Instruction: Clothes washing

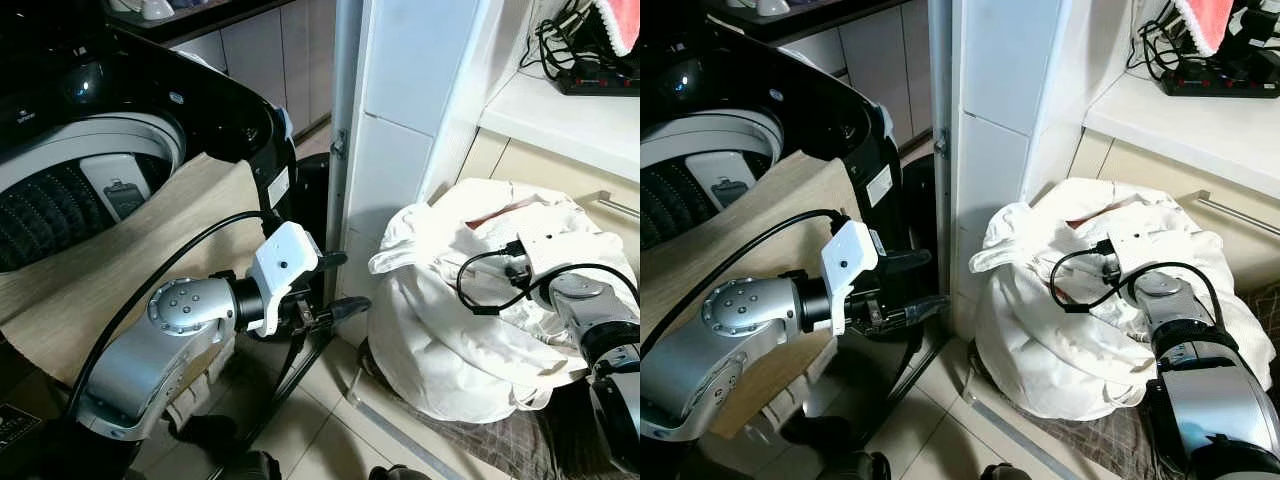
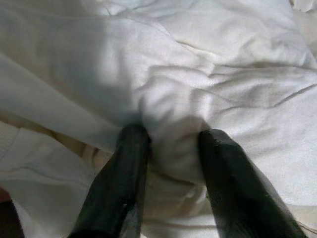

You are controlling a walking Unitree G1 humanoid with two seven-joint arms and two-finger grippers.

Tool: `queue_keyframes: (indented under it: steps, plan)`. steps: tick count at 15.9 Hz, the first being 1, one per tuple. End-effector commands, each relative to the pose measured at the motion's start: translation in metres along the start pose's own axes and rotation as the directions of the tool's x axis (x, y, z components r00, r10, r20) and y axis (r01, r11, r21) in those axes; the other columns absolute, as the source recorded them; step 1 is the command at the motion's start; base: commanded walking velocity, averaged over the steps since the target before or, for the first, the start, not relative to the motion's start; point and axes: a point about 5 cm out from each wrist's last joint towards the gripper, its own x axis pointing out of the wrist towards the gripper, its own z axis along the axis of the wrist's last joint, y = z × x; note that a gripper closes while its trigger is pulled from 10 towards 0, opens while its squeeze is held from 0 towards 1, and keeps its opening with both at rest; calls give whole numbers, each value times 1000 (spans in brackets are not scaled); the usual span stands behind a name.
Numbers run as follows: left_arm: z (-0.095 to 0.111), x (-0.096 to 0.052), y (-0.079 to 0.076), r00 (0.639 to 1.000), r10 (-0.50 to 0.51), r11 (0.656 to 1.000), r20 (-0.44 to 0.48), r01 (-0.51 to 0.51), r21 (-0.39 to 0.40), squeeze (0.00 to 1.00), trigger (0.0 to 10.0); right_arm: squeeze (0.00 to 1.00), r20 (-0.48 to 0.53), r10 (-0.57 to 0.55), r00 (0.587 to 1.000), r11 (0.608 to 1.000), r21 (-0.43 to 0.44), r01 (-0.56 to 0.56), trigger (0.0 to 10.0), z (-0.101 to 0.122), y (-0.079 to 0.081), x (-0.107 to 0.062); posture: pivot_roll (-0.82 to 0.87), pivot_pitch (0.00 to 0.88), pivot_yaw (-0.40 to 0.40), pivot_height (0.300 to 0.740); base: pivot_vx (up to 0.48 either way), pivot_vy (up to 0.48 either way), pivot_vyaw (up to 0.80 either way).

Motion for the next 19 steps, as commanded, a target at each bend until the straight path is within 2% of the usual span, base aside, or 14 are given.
queue_keyframes:
  steps: [1, 8, 10, 12, 13, 16, 19]
  plan:
    - [3, 1, -1, 1000, -10, 1000, 7, 10, 8, 0, 10000, 0, 0, -5, 1000, 1000, 6, 5, 0, 3, -4, -1, 33, 54, 25, 740, 0, 0, 0]
    - [4, 3, 2, 1000, 6, 1000, 12, -6, 6, 0, 10000, 0, 10, -3, 1000, 999, 36, 2, 0, 3, -7, -2, 26, 50, 28, 740, 0, 0, 0]
    - [4, 4, 4, 1000, 23, 1000, 20, -23, 3, 0, 10000, 0, 36, -8, 999, 994, 108, 4, 0, 6, -10, -2, 22, 51, 26, 740, 0, 0, 0]
    - [6, 8, 9, 995, 87, 996, 51, -87, 9, 0, 10000, 0, 119, -2, 993, 971, 239, -26, 0, 22, -16, -4, -8, 52, 28, 740, 0, 0, 0]
    - [7, 9, 11, 992, 106, 994, 64, -107, 12, 0, 10000, 0, 147, 0, 989, 962, 269, -40, 0, 28, -18, -5, -8, 52, 28, 740, 0, 0, 0]
    - [17, 14, 20, 973, 181, 983, 142, -185, 15, 0, 10000, 0, 379, 94, 920, 905, 352, -238, 0, 75, -23, -18, -35, 49, 19, 740, 0, 0, 0]
    - [22, 18, 21, 966, 185, 982, 180, -189, 4, 0, 10000, 0, 516, 189, 836, 835, 363, -413, 0, 102, -26, -46, -63, 47, 17, 740, 0, 0, 0]
